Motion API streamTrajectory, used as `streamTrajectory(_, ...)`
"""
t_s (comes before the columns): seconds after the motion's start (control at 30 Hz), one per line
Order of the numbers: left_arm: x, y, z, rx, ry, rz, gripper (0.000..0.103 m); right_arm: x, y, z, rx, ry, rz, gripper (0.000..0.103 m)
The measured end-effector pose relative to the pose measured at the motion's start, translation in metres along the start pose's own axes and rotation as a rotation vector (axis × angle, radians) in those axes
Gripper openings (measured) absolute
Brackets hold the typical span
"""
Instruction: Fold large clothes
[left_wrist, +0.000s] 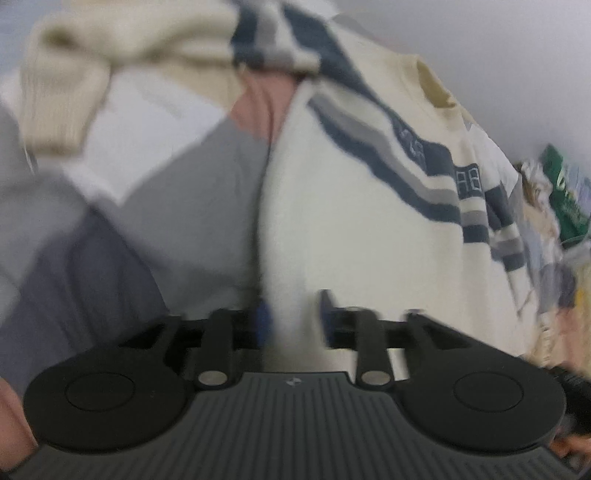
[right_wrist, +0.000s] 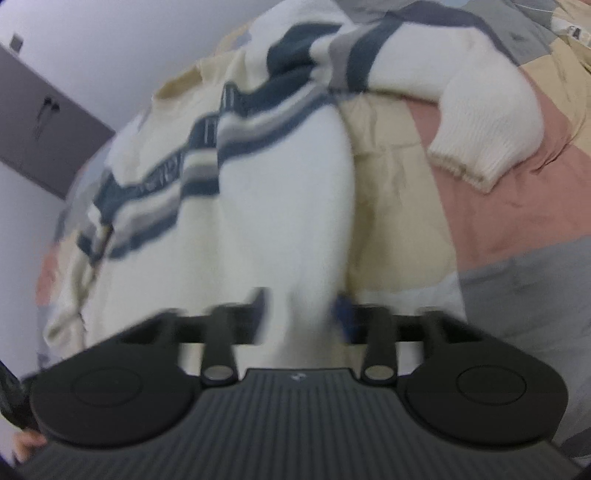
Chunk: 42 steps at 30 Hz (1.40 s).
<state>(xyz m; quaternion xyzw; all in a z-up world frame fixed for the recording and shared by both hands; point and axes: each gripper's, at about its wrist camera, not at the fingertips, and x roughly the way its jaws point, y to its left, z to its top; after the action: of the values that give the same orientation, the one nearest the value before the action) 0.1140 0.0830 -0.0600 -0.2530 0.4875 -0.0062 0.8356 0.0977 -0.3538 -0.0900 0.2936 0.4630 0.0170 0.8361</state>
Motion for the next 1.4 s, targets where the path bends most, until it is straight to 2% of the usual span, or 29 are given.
streamTrajectory(0.03,-0.009,-0.008,0.000,0.037,-0.051,0.019,0.063,-0.005,-0.001,0.004,0.014,-0.025,0.010,0.077)
streamTrajectory(0.1,-0.021,-0.020,0.000,0.096,-0.117,0.031,0.067,-0.017,-0.009,0.012,0.048,-0.102,0.038,0.076)
streamTrajectory(0.2,-0.027,-0.031,0.001,0.141,-0.151,0.003,0.069,-0.025,-0.030,0.034,0.142,-0.203,0.045,0.076)
streamTrajectory(0.3,-0.022,-0.038,-0.001,0.169,-0.141,-0.005,0.070,-0.021,-0.054,0.058,0.216,-0.297,-0.027,0.076)
streamTrajectory(0.37,-0.015,-0.041,-0.002,0.177,-0.122,-0.004,0.070,-0.010,-0.071,0.073,0.231,-0.344,-0.124,0.076)
streamTrajectory(0.43,-0.009,-0.040,-0.003,0.170,-0.104,-0.008,0.070,0.004,-0.087,0.084,0.275,-0.337,-0.198,0.077)
streamTrajectory(0.57,0.001,-0.038,0.000,0.146,-0.079,-0.029,0.070,0.034,-0.095,0.093,0.256,-0.258,-0.220,0.077)
streamTrajectory(0.7,0.012,-0.040,0.000,0.156,-0.064,-0.022,0.070,0.055,-0.085,0.098,0.142,-0.207,-0.289,0.076)
streamTrajectory(0.8,0.019,-0.047,-0.002,0.197,-0.070,0.009,0.070,0.070,-0.081,0.094,0.049,-0.178,-0.373,0.075)
streamTrajectory(0.93,0.027,-0.050,0.000,0.213,-0.057,-0.001,0.070,0.092,-0.065,0.089,-0.158,-0.147,-0.493,0.076)
streamTrajectory(0.97,0.029,-0.050,0.001,0.212,-0.053,-0.005,0.070,0.094,-0.063,0.087,-0.178,-0.150,-0.510,0.075)
streamTrajectory(1.03,0.032,-0.049,0.001,0.210,-0.047,-0.005,0.070,0.093,-0.064,0.088,-0.189,-0.164,-0.533,0.062)
streamTrajectory(1.1,0.034,-0.047,0.002,0.207,-0.040,-0.007,0.070,0.086,-0.066,0.092,-0.162,-0.189,-0.544,0.033)
streamTrajectory(1.13,0.034,-0.047,0.002,0.204,-0.038,-0.009,0.070,0.081,-0.069,0.094,-0.139,-0.207,-0.547,0.025)
streamTrajectory(1.2,0.034,-0.046,0.002,0.203,-0.038,-0.011,0.070,0.065,-0.079,0.098,-0.066,-0.257,-0.552,0.022)
streamTrajectory(1.4,0.036,-0.045,0.002,0.201,-0.040,-0.015,0.070,0.003,-0.133,0.103,0.212,-0.439,-0.454,0.020)
